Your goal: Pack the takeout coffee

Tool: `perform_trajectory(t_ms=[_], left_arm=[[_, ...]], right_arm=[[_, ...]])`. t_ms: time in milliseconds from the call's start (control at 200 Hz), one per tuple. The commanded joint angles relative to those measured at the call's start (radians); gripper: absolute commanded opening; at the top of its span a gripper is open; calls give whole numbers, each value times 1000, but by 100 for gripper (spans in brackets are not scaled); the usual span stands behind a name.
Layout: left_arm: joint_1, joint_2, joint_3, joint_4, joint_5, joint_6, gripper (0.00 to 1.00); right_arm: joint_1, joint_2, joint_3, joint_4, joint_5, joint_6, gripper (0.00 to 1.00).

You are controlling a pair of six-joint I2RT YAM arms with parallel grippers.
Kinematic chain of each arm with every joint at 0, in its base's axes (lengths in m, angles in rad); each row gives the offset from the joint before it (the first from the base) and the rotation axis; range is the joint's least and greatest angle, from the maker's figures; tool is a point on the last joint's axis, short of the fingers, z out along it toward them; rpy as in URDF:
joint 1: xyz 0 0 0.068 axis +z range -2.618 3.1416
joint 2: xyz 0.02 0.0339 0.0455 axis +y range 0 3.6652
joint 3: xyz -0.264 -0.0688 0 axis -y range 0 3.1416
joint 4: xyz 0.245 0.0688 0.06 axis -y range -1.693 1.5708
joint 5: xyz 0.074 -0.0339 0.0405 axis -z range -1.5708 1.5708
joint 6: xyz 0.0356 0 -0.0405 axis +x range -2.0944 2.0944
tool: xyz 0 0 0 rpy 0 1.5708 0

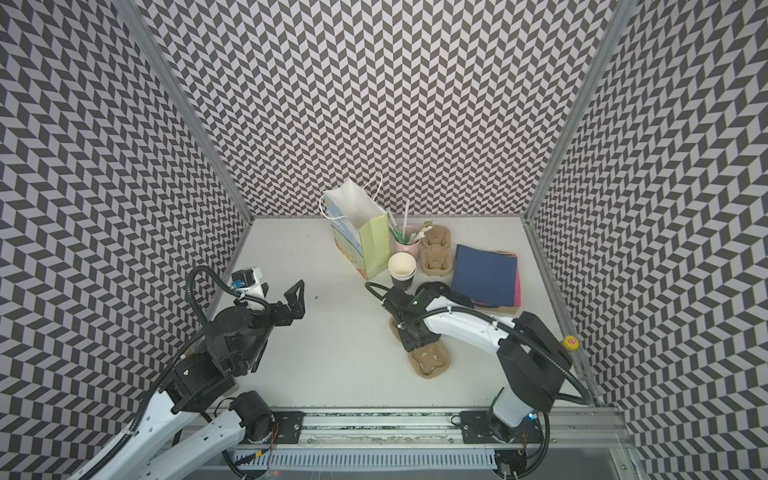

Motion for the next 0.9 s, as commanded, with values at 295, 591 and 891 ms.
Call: perform_trajectory(t_ms=[295,591,891], left_arm=[[7,-12,-13,23,-5,5,98],[6,-13,-15,27,1,5,98],[6,-16,-15,27,-1,7,98]], right_arm=[[2,47,44,-1,17,-13,49],[-17,45,38,8,-5,-20,47],[-17,48,25,12,-11,-16,45]])
